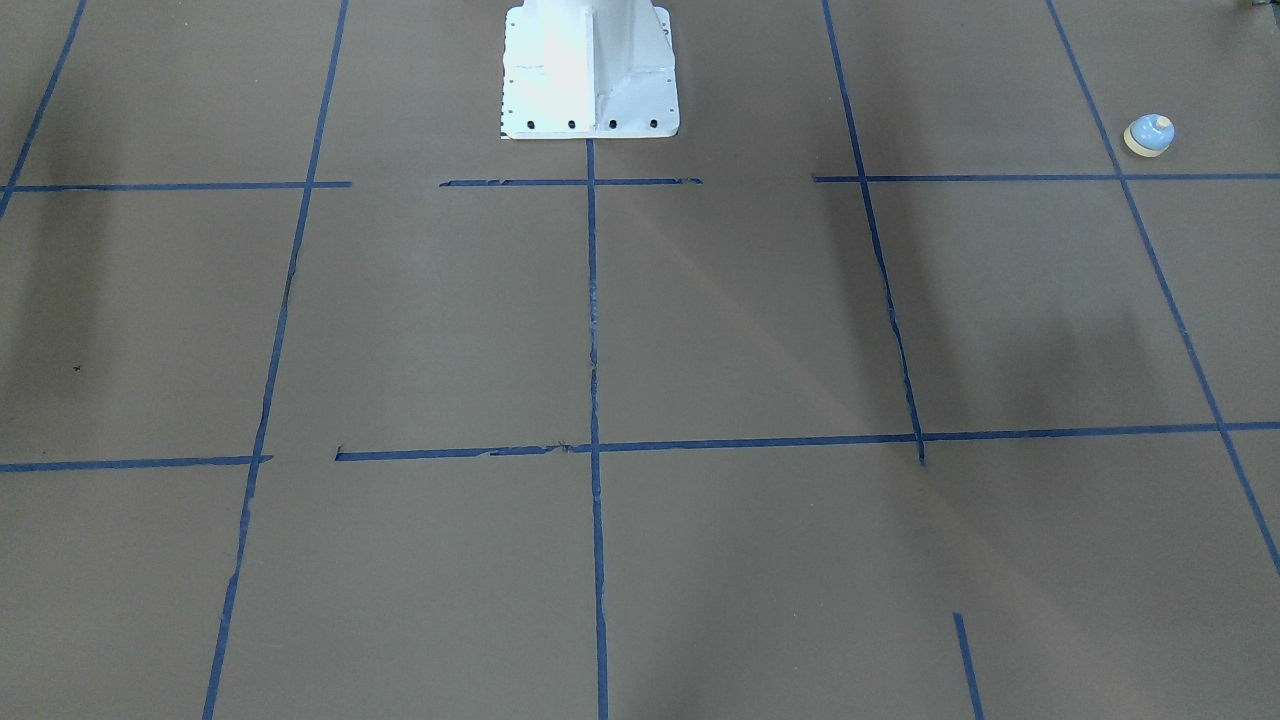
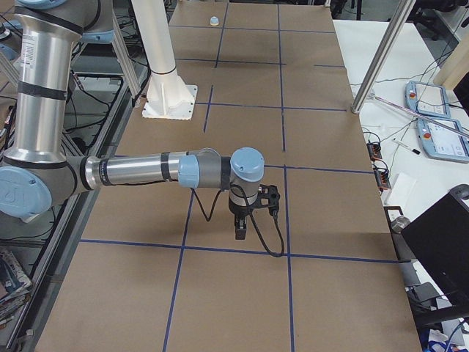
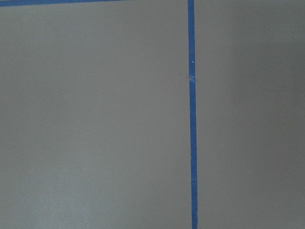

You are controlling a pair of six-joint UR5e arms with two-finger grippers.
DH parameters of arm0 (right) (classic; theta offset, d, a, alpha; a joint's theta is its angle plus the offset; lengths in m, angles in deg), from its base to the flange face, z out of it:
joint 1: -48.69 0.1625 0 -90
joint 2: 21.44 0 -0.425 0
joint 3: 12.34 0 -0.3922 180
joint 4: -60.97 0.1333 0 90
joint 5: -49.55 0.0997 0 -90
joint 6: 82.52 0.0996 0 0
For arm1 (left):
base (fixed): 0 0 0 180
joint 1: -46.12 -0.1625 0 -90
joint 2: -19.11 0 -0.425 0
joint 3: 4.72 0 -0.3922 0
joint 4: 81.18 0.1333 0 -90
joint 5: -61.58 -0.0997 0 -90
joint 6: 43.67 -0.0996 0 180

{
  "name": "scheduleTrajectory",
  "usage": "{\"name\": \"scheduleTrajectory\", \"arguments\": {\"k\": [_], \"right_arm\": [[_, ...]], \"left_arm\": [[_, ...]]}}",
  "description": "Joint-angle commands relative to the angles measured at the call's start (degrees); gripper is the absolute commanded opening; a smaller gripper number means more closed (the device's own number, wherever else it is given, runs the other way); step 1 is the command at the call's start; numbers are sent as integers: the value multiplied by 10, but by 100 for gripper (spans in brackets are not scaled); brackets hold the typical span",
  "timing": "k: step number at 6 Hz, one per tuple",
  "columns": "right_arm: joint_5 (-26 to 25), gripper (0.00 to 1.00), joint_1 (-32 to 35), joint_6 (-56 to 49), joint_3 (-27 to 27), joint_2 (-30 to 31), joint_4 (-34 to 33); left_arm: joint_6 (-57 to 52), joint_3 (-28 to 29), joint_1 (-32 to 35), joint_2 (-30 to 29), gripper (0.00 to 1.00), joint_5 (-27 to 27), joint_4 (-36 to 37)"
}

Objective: Place and press bell with both arms

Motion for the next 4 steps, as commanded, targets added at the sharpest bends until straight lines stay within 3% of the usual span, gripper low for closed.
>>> {"name": "scheduleTrajectory", "arguments": {"k": [1, 3, 4], "right_arm": [[0, 100, 0, 0, -1, 0, 0], [0, 100, 0, 0, -5, -1, 1], [0, 100, 0, 0, -7, 0, 1]], "left_arm": [[0, -3, -2, 3, 100, 0, 1], [6, -5, -4, -16, 100, -1, -17], [5, -4, -3, -54, 100, -1, -50]]}}
